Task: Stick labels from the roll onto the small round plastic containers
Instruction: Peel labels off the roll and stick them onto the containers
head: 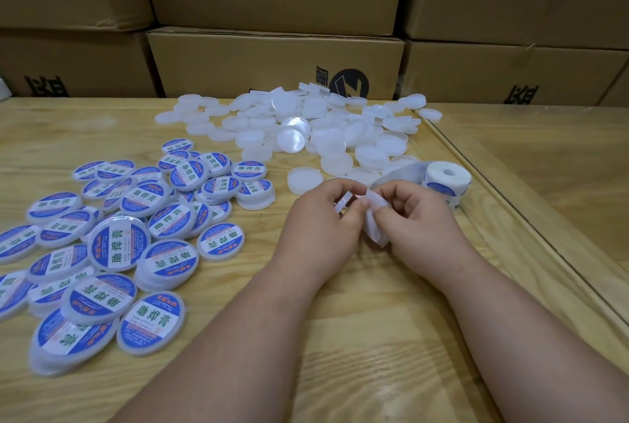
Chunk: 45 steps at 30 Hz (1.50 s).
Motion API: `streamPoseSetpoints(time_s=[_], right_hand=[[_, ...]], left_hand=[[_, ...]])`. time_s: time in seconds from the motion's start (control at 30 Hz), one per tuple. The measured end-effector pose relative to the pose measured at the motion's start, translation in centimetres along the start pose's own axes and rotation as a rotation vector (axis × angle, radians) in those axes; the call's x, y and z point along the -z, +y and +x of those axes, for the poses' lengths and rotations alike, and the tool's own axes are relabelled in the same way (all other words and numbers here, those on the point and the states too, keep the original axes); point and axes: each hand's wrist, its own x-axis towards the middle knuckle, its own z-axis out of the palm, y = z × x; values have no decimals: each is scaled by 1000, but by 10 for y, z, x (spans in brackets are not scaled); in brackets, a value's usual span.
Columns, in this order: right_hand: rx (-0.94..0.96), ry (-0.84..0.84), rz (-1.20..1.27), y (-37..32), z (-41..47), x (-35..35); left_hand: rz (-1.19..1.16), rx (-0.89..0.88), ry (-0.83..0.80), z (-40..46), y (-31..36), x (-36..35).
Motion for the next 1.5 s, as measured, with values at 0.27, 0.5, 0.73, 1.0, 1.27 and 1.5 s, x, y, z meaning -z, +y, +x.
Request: streamPoseSetpoints(time_s=[0.27, 0.5, 0.73, 1.0, 1.27, 1.5], right_hand=[[3, 20, 5, 3, 1, 0], [14, -8, -23, 3, 1, 0], [7, -12, 6, 2, 0, 1], [-8, 143, 19, 5, 5, 0], [-47, 331, 88, 5, 7, 4], [-34, 362, 63, 1, 3, 1]], left_hand=[[-49, 9, 5, -1, 1, 1], [-26, -29, -8, 0, 1, 2], [-20, -1, 9, 1, -1, 1], [-40, 64, 103, 2, -1, 1], [-212, 150, 216, 3, 0, 4], [-230, 154, 223, 2, 3, 4]])
